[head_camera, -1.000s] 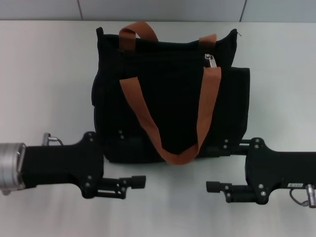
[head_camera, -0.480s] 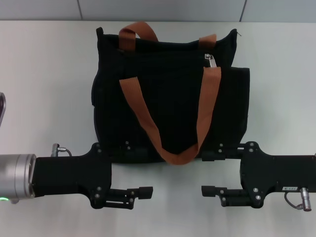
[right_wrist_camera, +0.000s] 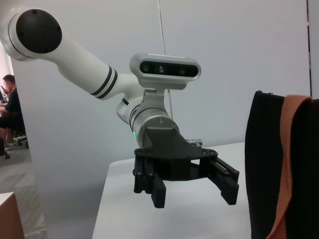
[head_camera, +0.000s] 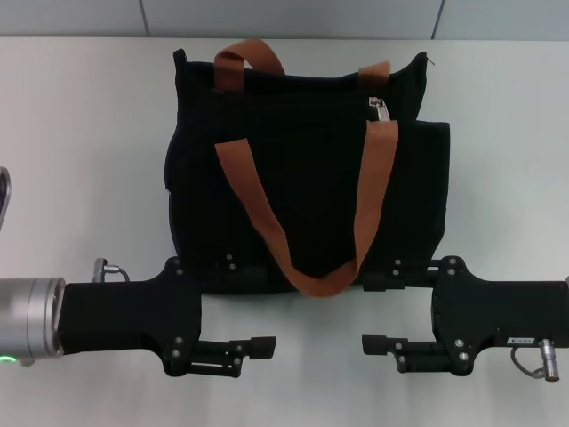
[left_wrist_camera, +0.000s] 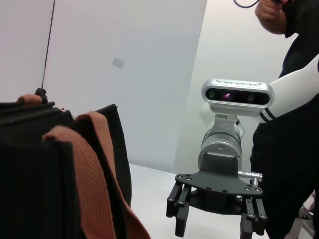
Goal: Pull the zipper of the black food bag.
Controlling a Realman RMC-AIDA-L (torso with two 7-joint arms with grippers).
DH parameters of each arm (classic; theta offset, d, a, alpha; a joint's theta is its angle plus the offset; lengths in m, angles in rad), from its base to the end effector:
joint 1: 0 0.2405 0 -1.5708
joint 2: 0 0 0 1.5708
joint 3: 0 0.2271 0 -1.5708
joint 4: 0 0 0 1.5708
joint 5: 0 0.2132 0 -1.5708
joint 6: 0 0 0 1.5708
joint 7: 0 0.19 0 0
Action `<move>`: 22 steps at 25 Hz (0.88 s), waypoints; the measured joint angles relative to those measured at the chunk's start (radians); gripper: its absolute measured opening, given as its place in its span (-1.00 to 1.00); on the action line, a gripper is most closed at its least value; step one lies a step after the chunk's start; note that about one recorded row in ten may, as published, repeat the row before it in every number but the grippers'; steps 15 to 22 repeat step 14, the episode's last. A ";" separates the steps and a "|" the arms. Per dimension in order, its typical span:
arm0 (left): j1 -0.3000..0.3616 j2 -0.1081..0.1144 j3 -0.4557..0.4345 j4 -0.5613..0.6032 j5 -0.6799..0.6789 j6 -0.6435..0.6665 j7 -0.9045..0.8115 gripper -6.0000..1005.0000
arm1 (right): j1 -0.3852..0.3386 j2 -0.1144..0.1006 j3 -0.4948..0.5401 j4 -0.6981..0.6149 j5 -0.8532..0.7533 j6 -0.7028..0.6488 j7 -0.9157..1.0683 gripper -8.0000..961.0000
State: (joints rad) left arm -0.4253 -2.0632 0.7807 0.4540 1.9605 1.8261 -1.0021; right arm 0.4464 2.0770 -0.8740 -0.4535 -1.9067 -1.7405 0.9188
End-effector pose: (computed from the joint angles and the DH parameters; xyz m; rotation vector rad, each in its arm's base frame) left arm -0.2248 0.2419 -0.0509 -2.9415 -0.3426 -0.9862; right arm 0.2194 0.2511 -0.0669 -2.9485 0.1897 0.9117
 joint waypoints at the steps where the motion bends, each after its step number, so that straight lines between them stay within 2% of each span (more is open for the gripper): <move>1: 0.000 0.000 0.000 0.000 0.000 0.000 0.000 0.62 | 0.000 0.000 0.001 0.000 0.000 0.000 0.000 0.41; 22: 0.004 0.000 0.002 0.000 0.003 0.004 0.000 0.62 | -0.001 0.000 0.001 -0.001 0.000 0.000 0.000 0.41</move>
